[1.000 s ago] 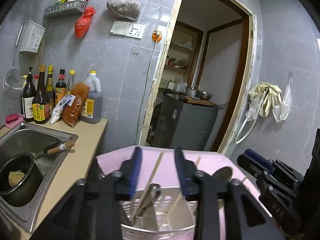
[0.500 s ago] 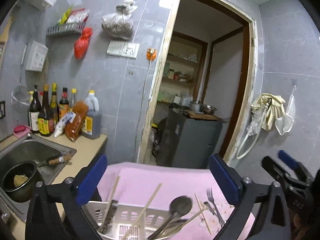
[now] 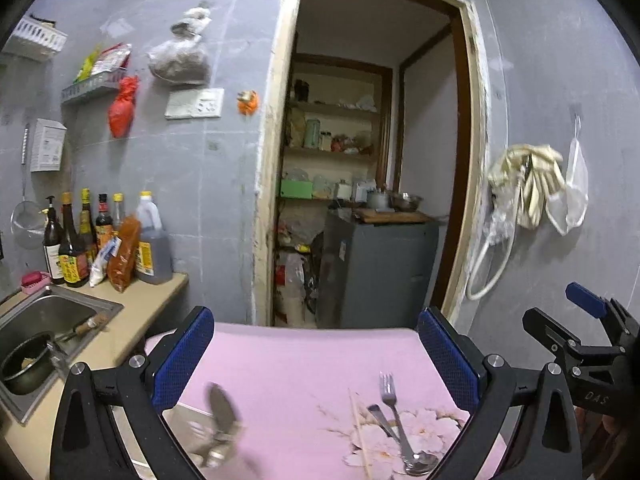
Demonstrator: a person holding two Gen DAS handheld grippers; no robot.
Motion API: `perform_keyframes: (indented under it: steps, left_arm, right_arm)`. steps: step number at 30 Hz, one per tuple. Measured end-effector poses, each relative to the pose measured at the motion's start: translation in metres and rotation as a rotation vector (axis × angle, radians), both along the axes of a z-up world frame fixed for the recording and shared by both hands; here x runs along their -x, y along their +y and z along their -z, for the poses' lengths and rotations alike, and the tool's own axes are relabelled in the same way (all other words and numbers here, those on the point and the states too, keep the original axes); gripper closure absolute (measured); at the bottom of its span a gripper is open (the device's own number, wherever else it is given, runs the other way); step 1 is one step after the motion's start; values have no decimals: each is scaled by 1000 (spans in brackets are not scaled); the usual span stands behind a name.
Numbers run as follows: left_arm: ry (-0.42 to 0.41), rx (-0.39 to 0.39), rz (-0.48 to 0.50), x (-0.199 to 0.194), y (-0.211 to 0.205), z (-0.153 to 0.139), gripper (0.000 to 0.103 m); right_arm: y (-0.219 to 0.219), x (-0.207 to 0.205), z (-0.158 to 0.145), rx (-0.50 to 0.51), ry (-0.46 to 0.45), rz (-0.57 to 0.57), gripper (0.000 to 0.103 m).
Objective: Organize utensils
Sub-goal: 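Move both open tools back over the utensils on the table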
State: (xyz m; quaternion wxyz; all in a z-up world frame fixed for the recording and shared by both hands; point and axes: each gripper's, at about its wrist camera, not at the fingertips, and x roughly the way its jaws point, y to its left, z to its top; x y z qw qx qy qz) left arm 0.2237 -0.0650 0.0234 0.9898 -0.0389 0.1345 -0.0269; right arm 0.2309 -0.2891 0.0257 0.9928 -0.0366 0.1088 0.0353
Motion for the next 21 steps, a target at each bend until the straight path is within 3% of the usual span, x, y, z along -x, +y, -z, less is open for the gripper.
perform_keyframes:
  steps: [6, 13, 21]
  left_arm:
    - [74, -8, 26, -24, -38, 20, 0]
    - [171, -37, -9, -60, -59, 50, 0]
    - [381, -49, -59, -107, -63, 99, 0]
  right_arm:
    - [-43, -25, 28, -14, 74, -29, 2]
    - [-73, -65, 66, -83, 172, -72, 2]
    - [-73, -127, 121, -182, 351, -169, 4]
